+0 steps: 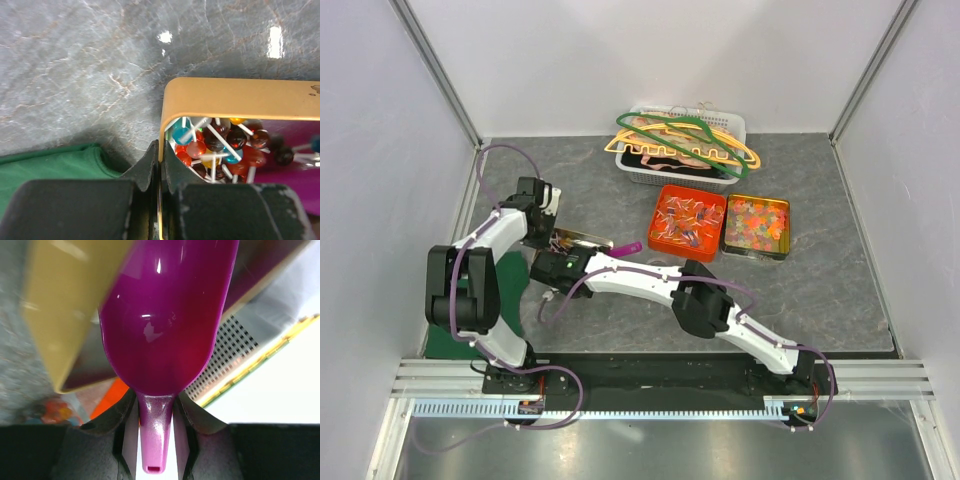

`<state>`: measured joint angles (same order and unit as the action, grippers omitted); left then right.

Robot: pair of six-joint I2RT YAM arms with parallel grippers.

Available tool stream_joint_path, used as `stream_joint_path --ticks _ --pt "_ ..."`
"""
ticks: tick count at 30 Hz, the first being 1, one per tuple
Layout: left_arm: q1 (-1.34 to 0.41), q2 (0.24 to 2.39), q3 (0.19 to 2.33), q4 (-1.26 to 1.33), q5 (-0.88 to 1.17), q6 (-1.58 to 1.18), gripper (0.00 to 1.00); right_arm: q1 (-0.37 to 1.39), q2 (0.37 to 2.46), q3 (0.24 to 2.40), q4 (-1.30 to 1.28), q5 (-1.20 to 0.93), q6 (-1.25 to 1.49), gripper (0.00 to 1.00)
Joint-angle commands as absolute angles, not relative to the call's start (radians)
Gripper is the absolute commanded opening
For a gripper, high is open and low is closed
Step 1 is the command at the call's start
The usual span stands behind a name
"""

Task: Pack the candies
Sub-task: Scoop the fake candies from the storage box.

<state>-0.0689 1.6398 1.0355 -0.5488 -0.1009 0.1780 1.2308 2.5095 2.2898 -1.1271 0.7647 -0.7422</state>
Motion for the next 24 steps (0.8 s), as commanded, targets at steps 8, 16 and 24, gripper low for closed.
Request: stream_joint_path --ticks 8,16,24 --pt "-0.069 1.526 1.029 -0.451 -0.146 0.146 0.02 1.258 2.586 2.399 -1.125 0.621 -0.712 0.00" --pt "-0.071 1.509 1.023 -0.449 -0.120 0.143 0.02 1.261 2.615 2.431 -1.048 0.589 -0.681 0.00" --pt "-0.074 1.525 1.022 -0.449 -0.098 0.144 0.02 1.275 2.617 2.431 -0.974 0.542 -0.634 0.00"
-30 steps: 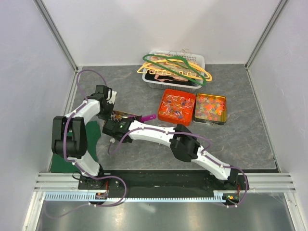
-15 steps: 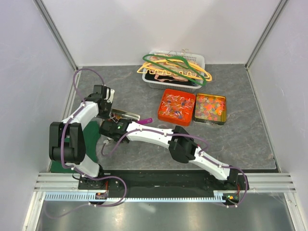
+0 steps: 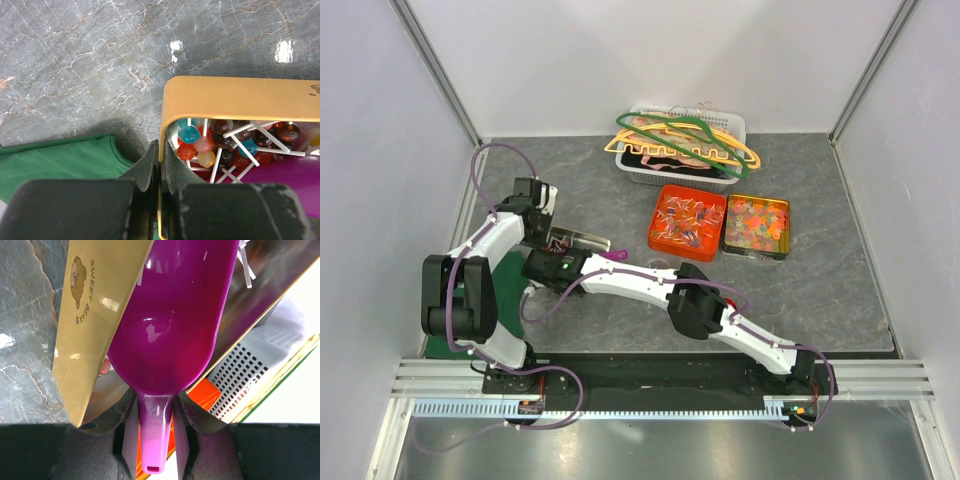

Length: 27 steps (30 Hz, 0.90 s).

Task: Pack the candies
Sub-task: Scoop the fake candies from the storage box.

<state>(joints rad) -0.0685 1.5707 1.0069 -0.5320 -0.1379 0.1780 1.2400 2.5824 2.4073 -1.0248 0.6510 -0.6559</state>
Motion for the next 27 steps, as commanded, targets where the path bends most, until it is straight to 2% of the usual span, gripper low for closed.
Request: stream_joint_path --ticks 1,12,16,27 --pt "-0.074 1.528 1.022 -0.449 -0.097 0.144 0.02 1.278 2.615 2.433 -0.960 0.540 -0.635 0.00" --pt "-0.074 1.534 1.020 -0.448 -0.080 0.149 0.02 1.307 2.566 2.402 -0.881 0.453 -0.612 0.00" --pt "-0.074 1.535 1.020 -0.449 -0.078 0.150 0.02 1.305 2.519 2.320 -0.868 0.426 -0.589 0.00" --pt "-0.074 1.552 1.019 -0.448 -0.077 0.153 0.02 1.201 2.352 2.181 -0.914 0.341 -0.523 0.00"
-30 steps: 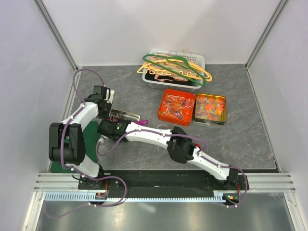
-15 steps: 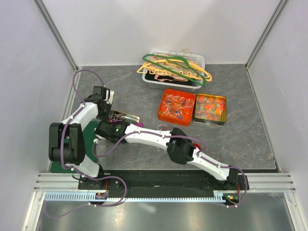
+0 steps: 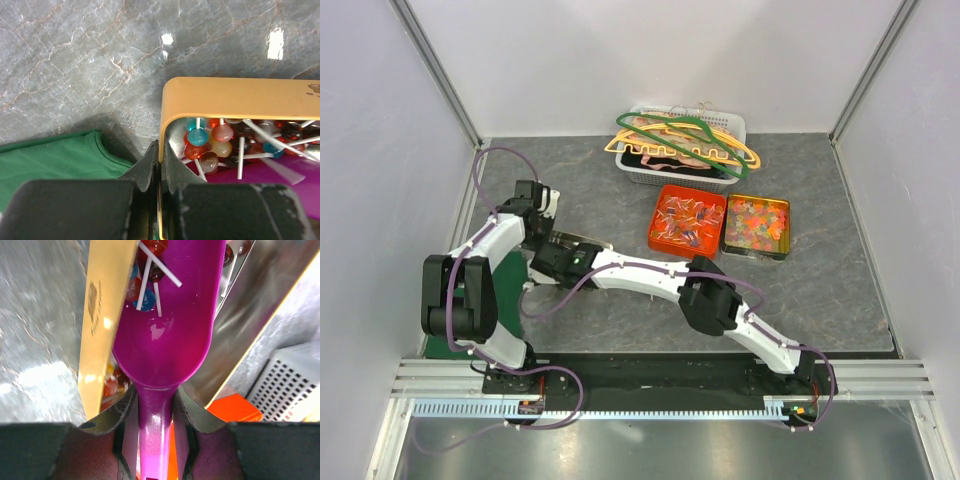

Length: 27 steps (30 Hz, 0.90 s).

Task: Pack the candies
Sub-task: Scoop the fake candies from the storage box.

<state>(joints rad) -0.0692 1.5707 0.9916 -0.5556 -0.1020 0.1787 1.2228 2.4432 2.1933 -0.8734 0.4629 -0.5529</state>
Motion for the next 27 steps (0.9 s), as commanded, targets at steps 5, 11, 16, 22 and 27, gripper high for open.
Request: stream_joint_path --ticks 5,11,16,22,27 --pt "-0.074 1.555 1.019 -0.448 -0.077 0.153 0.02 1.160 2.319 2.161 -0.920 0.339 -0.520 0.00" --pt "-0.074 1.560 1.019 -0.446 -0.078 0.158 0.02 1.134 2.318 2.164 -0.922 0.345 -0.506 0.00" --pt "-0.074 1.563 1.019 -0.445 -0.077 0.160 0.02 1.111 2.309 2.174 -0.923 0.336 -0.495 0.00" --pt "-0.074 1.566 1.019 -0.446 -0.074 0.160 0.02 1.080 2.280 2.172 -0.945 0.296 -0.491 0.00" --pt "-0.074 1.568 1.019 -0.445 -0.078 0.160 0.02 1.062 2.258 2.149 -0.953 0.273 -0.491 0.00"
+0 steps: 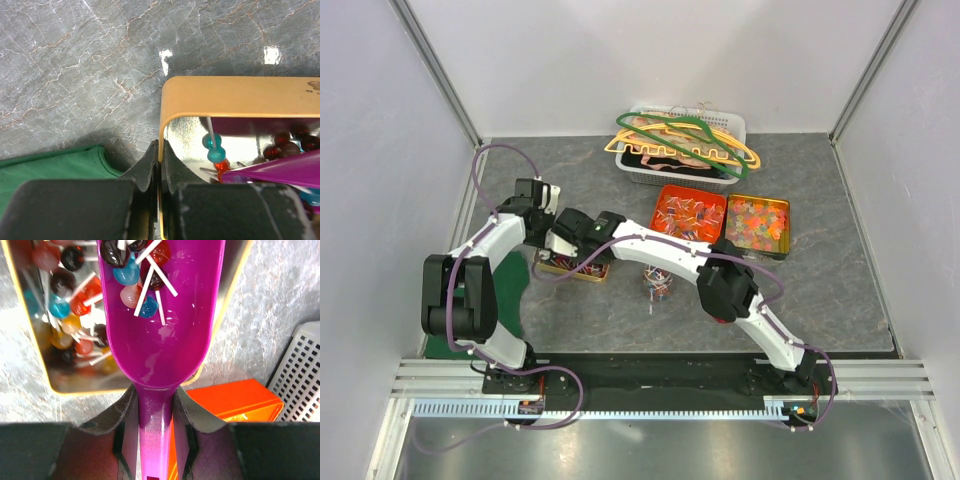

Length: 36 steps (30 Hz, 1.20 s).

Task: Pack the candies
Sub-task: Scoop the fake candies from the storage box, then place the storage box at the center of the board, then place the fake candies in the packing bottle.

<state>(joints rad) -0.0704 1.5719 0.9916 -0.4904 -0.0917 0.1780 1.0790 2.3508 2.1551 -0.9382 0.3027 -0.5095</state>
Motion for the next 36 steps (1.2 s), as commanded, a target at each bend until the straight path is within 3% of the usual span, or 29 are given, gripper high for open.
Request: stream_joint_path --ticks 1,22,36 --pt "-0.074 1.569 1.017 -0.445 -0.078 0.160 0.02 1.058 2.252 2.149 -0.954 0.270 -0.492 0.00" --pt "-0.069 1.634 1.031 -0.457 -0.054 0.161 0.02 0.962 2.143 2.083 -1.012 0.236 -0.591 0.00" --pt "-0.031 1.715 1.071 -0.485 -0.022 0.164 0.14 0.818 1.925 1.902 -1.012 0.118 -0.676 0.00"
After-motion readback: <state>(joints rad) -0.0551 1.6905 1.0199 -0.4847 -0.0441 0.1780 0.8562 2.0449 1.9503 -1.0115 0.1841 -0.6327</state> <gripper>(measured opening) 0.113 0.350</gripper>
